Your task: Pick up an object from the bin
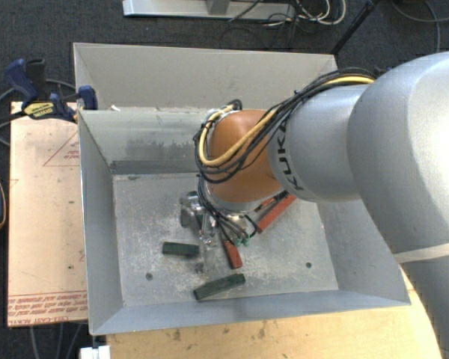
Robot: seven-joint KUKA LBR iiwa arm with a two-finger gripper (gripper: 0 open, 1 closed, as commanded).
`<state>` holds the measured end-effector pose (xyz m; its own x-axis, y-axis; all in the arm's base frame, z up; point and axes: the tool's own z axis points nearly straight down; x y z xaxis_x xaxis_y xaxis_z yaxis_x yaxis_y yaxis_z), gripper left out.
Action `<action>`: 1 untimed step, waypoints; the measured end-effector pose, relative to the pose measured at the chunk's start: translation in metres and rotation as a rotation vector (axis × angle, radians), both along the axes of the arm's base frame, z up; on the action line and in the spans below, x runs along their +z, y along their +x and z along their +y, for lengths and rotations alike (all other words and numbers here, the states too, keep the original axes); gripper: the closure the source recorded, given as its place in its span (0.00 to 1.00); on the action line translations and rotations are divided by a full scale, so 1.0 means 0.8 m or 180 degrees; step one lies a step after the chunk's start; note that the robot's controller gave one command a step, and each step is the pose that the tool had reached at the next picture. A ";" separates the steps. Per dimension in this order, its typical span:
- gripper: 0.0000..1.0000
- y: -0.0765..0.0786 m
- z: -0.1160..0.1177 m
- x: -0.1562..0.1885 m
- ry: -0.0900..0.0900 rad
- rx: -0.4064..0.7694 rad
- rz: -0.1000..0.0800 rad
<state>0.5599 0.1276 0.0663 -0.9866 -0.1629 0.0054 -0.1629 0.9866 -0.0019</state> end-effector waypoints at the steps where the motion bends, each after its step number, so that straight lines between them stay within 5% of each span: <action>1: 1.00 0.002 0.006 0.006 0.0016 0.0013 -0.0019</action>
Offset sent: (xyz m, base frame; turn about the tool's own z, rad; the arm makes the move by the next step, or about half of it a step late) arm 0.0000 0.0000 0.0000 0.0000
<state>0.5613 0.1324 0.0711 -0.9860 -0.1667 -0.0014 -0.1667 0.9860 0.0020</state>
